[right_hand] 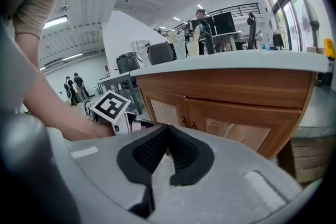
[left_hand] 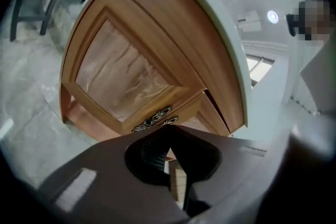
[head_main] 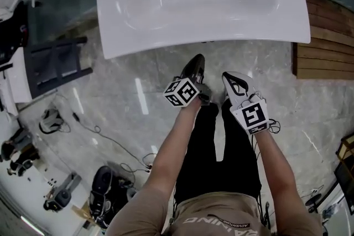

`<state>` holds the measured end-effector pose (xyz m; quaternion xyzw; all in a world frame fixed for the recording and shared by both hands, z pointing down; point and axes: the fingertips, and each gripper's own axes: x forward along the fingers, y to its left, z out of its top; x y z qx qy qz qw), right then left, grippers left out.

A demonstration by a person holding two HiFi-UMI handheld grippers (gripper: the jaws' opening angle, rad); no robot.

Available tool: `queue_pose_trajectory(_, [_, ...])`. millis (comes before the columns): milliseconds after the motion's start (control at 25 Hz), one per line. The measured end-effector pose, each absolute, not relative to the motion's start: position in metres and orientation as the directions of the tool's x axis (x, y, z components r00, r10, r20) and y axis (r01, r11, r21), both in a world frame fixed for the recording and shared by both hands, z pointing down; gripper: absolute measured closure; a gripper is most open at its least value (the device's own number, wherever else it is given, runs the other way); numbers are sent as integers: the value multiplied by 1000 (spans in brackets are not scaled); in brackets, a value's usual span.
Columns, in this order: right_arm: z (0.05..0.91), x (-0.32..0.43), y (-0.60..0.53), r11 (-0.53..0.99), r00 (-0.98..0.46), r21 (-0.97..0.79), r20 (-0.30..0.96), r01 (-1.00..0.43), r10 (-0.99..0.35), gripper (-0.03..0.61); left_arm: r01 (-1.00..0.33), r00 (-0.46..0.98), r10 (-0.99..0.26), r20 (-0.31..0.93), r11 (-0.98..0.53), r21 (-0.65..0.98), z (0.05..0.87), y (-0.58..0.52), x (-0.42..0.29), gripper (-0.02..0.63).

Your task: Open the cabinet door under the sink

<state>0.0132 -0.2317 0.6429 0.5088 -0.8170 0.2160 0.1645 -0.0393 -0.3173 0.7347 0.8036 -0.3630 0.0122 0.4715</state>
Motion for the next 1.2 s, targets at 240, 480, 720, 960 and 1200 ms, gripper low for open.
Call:
queue_pose_trajectory(240, [682, 14, -240, 370, -426, -214, 506, -904, -750, 577, -461, 706, -650, 282, -119, 880, 768, -333, -40, 597])
queue_pose_trajectory(480, [697, 17, -252, 343, -423, -248, 496, -906, -758, 577, -211, 707, -688, 162, 13, 977, 775, -337, -34, 522])
queue_pose_trajectory(720, [705, 25, -250, 334, -420, -257, 499, -907, -758, 577, -21, 639, -767, 54, 53, 998, 781, -351, -34, 477])
queue_pose_trajectory(960, [713, 27, -246, 326, -422, -270, 502, -906, -755, 577, 2, 631, -774, 52, 68, 998, 790, -356, -26, 460])
queue_pose_trajectory(1200, [713, 27, -252, 334, -433, -280, 492, -900, -755, 577, 78, 562, -827, 15, 71, 994, 793, -363, -25, 499])
